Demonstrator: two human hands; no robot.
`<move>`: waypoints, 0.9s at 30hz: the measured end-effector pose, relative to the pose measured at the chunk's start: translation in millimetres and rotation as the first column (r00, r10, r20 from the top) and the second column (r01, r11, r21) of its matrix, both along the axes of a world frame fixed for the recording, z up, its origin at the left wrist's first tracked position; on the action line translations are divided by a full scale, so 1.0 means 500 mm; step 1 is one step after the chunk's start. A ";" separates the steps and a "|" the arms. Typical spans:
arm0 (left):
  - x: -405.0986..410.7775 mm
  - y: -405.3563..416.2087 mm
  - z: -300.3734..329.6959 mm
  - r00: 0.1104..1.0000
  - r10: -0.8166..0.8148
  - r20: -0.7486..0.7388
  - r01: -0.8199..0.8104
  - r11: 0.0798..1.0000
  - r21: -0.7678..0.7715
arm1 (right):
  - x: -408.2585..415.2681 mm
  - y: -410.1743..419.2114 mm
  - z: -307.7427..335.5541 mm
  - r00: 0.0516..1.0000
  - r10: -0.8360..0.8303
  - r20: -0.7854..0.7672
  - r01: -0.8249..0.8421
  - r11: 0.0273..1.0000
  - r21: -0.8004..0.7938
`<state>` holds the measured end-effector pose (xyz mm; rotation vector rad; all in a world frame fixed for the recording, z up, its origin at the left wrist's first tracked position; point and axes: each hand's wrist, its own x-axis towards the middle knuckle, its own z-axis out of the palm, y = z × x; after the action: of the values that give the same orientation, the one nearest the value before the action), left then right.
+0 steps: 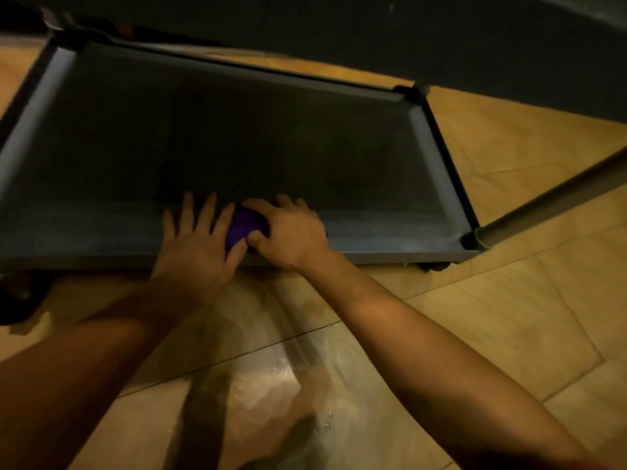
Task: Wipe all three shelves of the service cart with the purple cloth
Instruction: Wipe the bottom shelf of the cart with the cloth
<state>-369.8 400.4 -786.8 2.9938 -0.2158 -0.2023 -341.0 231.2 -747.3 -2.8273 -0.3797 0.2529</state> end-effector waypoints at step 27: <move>0.003 -0.017 -0.003 0.973 0.045 -0.228 -0.015 0.992 0.129 | -0.031 -0.465 -0.014 0.891 -0.437 0.123 0.448 0.802 -0.396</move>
<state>-368.2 392.0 -788.3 3.0597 -0.1369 -0.5771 -356.4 -1.1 -754.2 -3.2244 0.3914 0.2152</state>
